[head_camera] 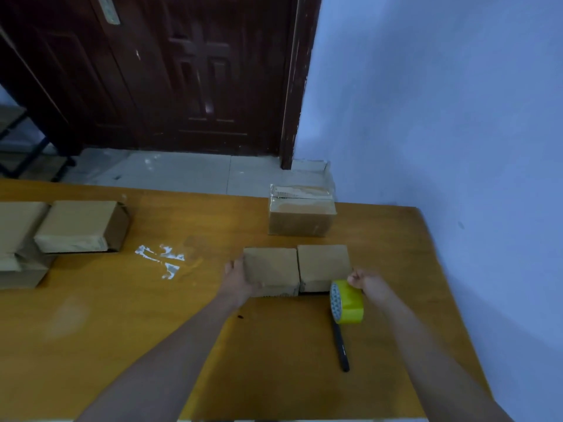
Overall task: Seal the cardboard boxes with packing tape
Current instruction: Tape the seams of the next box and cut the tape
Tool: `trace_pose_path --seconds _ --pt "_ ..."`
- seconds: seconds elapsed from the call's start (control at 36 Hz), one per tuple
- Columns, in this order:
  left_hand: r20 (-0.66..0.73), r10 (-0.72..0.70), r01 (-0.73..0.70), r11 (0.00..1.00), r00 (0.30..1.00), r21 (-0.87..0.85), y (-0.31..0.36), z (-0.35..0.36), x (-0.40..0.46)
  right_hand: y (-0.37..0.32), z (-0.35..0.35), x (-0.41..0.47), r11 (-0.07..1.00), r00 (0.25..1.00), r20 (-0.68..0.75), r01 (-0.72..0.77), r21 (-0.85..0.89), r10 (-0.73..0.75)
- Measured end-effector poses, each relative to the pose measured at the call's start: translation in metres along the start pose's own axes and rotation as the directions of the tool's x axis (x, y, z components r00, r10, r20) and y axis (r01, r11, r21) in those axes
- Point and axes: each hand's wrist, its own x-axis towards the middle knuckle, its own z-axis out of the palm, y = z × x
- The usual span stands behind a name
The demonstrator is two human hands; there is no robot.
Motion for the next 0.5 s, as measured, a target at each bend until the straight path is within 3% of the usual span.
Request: trace_pose_path --seconds 0.17,0.22,0.36,0.5 --pt "-0.061 -0.053 0.05 0.997 0.997 -0.053 0.001 -0.013 0.006 0.012 -0.006 -0.02 0.979 0.967 -0.184 0.191 0.069 -0.175" --pt "-0.039 -0.089 0.085 0.992 0.995 -0.093 0.004 -0.015 0.01 0.013 -0.002 -0.03 0.967 0.963 -0.122 0.249 0.048 -0.242" --pt "0.074 -0.113 0.125 0.975 0.991 -0.186 0.01 -0.017 0.021 0.009 0.032 -0.038 0.89 0.918 0.071 0.396 -0.227 -0.391" --pt "0.153 -0.095 0.129 0.965 0.984 -0.228 0.006 -0.015 0.033 -0.019 0.075 -0.03 0.84 0.868 0.126 0.497 -0.216 -0.481"
